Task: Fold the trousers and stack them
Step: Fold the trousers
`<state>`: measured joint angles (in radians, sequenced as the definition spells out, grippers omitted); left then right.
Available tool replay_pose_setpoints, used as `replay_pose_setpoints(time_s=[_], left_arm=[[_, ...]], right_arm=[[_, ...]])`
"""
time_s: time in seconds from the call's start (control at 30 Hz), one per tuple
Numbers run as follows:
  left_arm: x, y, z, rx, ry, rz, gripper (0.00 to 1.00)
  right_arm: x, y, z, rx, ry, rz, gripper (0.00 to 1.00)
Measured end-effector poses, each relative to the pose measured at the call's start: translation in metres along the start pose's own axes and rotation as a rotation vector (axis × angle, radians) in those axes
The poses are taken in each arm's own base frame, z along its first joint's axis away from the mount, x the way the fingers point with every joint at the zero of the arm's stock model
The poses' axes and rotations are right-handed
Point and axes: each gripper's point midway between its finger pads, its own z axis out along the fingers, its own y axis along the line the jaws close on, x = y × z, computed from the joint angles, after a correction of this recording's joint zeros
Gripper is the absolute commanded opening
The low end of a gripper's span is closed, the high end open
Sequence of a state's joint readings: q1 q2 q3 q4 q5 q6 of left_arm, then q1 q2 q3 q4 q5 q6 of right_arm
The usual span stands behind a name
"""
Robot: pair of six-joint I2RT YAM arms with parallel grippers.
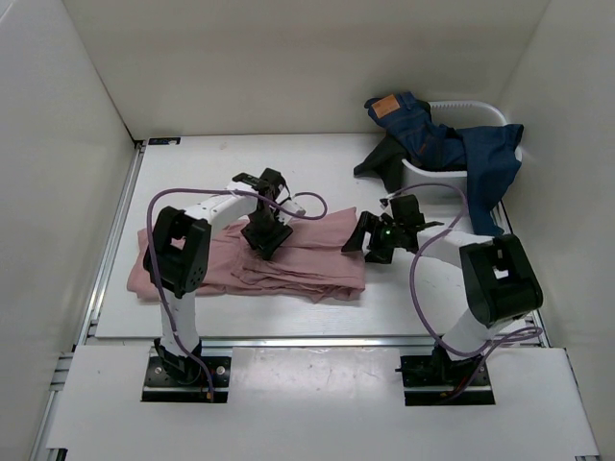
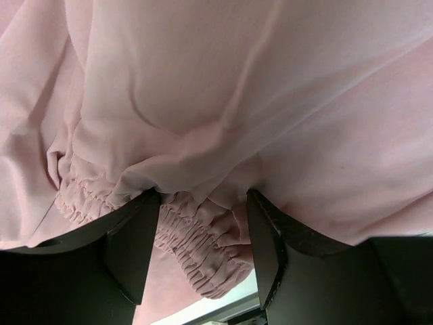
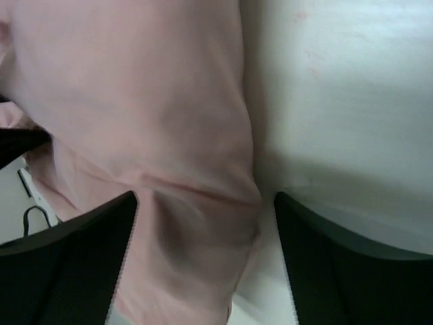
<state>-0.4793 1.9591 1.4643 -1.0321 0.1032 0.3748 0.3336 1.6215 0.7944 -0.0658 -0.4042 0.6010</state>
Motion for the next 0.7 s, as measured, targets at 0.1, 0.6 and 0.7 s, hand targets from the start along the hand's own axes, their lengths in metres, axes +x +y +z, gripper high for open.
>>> replay_pose_setpoints(time_s=[0.1,0.6,0.7], left_arm=[[-0.001,0.002,0.001,-0.01,-0.005,-0.002,0.65],[-0.025,0.001,-0.056,-0.026,-0.141,0.011,0.72],[-0.03,0.005,-0.084,-0.05,-0.217,0.005,0.72]], right_arm=[[-0.001,0.004,0.012,-0.054,0.014,0.017,0.53],[-0.027,-0.013,-0.064,0.003,-0.034,0.136,0.0],[-0.06,-0.026,-0.119,0.146,-0.122,0.095,0.0]])
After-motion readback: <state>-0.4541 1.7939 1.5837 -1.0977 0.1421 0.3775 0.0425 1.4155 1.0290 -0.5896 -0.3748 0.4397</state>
